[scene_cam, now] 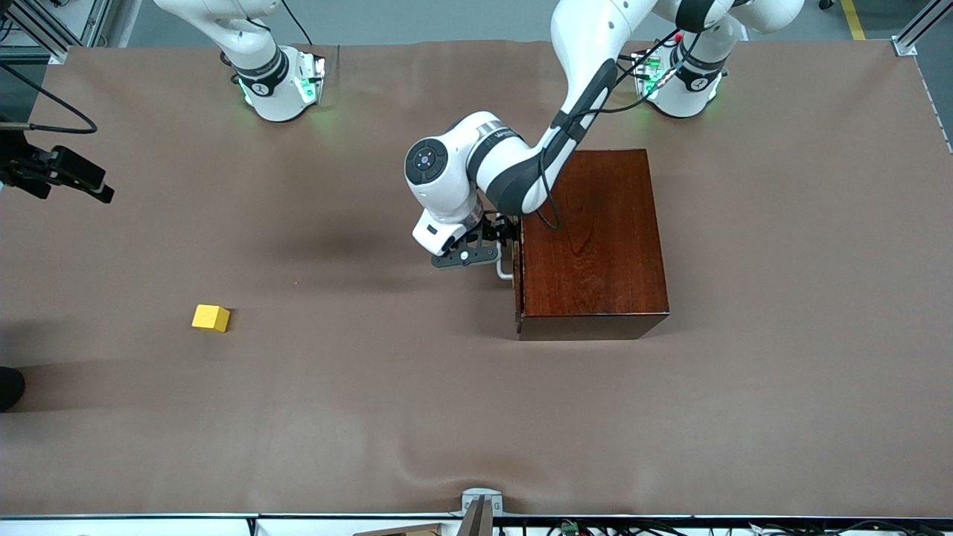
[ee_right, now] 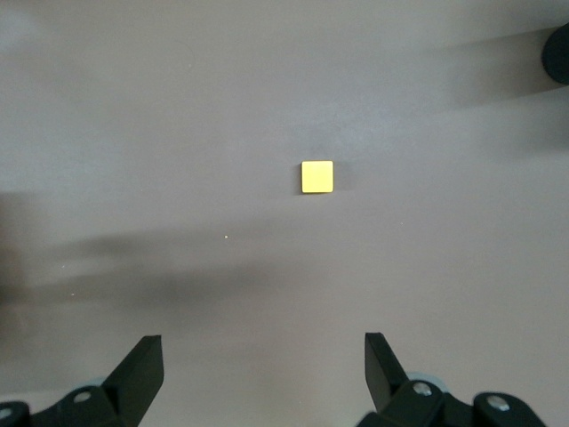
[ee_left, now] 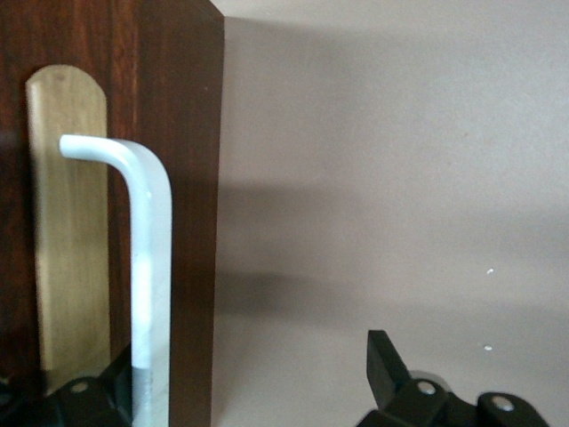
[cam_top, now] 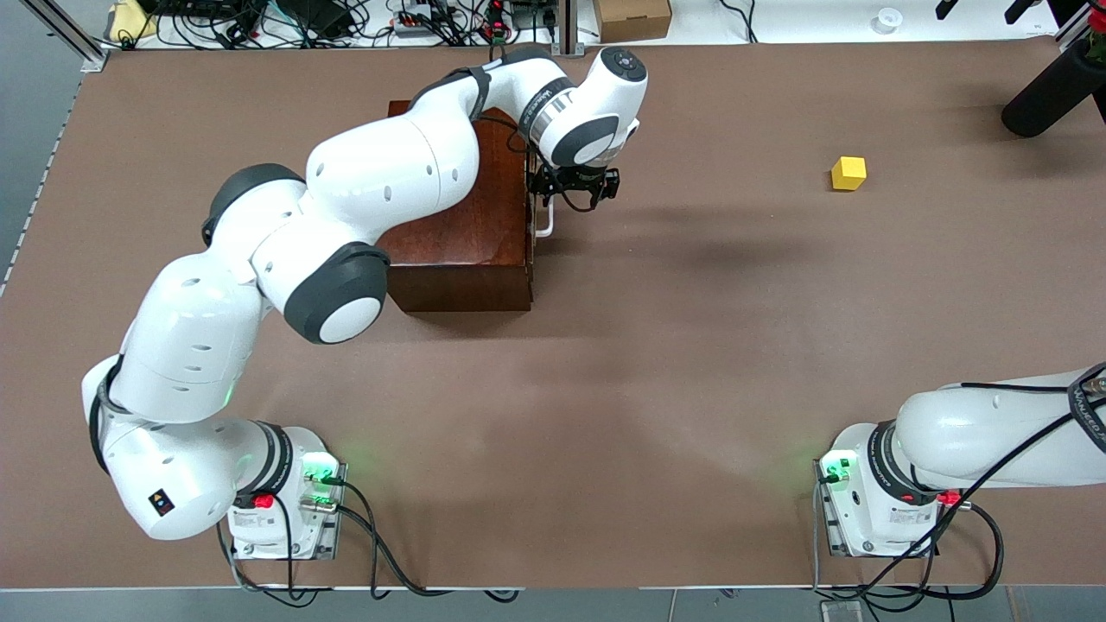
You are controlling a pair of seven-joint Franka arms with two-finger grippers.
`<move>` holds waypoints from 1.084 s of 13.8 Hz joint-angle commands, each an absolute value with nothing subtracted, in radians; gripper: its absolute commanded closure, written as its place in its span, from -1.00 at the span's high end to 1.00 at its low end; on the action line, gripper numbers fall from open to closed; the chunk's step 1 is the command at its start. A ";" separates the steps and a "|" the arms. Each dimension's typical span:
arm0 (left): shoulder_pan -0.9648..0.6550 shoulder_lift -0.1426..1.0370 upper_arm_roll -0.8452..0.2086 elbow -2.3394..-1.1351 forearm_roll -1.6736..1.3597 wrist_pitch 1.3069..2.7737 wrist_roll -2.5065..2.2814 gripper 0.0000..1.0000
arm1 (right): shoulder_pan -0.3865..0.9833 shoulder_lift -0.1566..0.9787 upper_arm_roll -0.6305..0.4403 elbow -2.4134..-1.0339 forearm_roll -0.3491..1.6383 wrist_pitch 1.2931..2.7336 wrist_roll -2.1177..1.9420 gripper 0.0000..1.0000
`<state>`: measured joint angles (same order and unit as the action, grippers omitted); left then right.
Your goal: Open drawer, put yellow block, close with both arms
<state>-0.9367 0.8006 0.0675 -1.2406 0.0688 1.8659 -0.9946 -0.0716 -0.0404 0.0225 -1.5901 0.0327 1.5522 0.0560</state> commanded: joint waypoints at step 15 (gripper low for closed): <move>-0.982 0.810 0.023 -1.221 0.023 1.845 -1.101 1.00 | -0.072 -0.044 0.023 -1.586 0.025 1.542 0.049 1.00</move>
<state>-0.9498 0.7998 0.0677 -1.2392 0.0688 1.8411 -1.0379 -0.0716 -0.0404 0.0224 -1.5901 0.0327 1.5507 0.0555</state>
